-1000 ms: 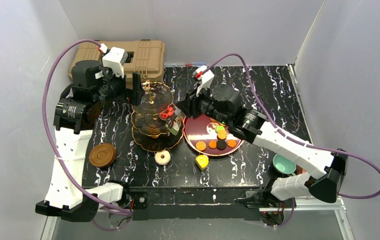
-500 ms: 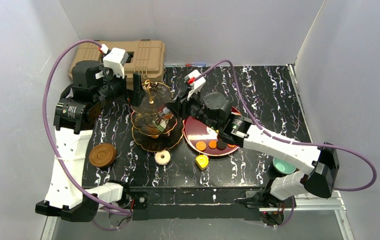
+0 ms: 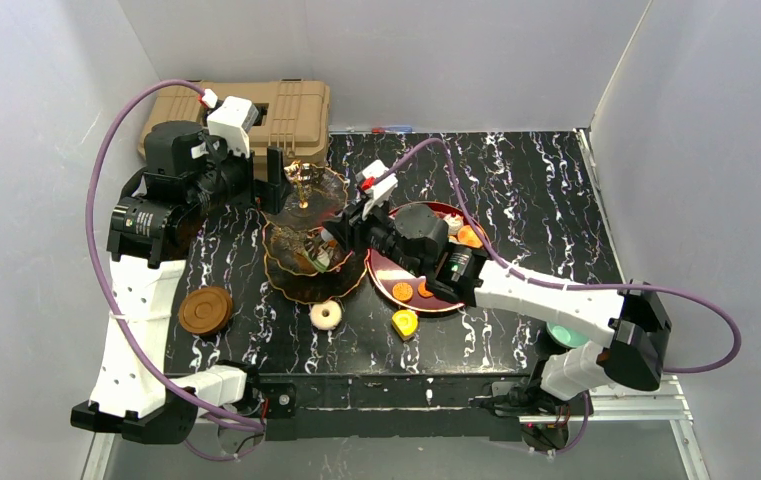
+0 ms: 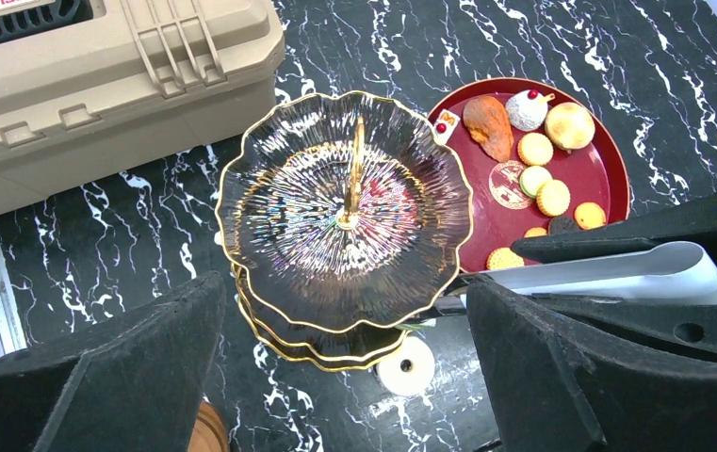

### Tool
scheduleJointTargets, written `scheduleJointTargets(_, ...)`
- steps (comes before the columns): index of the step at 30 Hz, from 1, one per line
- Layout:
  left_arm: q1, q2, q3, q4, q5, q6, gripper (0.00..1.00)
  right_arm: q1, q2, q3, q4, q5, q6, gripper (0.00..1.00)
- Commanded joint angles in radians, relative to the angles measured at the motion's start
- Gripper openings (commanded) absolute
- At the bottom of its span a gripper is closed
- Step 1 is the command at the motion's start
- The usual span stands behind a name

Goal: Serve the afternoon tea
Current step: Place the desert on the desert table.

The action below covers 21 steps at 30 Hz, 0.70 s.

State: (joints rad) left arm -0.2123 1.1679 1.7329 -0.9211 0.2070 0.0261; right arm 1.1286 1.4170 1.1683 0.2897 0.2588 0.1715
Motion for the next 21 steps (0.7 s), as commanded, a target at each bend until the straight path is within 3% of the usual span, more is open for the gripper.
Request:
scheduleJointTargets(1,0.004,-0.022,0.025,-0.016,0.020,0.009,0.98,0.008,-0.036,0.005,0.104,0.050,-0.025,0.40)
scheduleJointTargets(6,0.004,-0.023,0.031,-0.016,0.027,0.004,0.98,0.008,-0.054,0.013,0.082,0.063,-0.026,0.49)
scheduleJointTargets(21,0.004,-0.025,0.023,-0.015,0.041,-0.007,0.98,0.008,-0.128,0.022,0.066,0.084,-0.031,0.50)
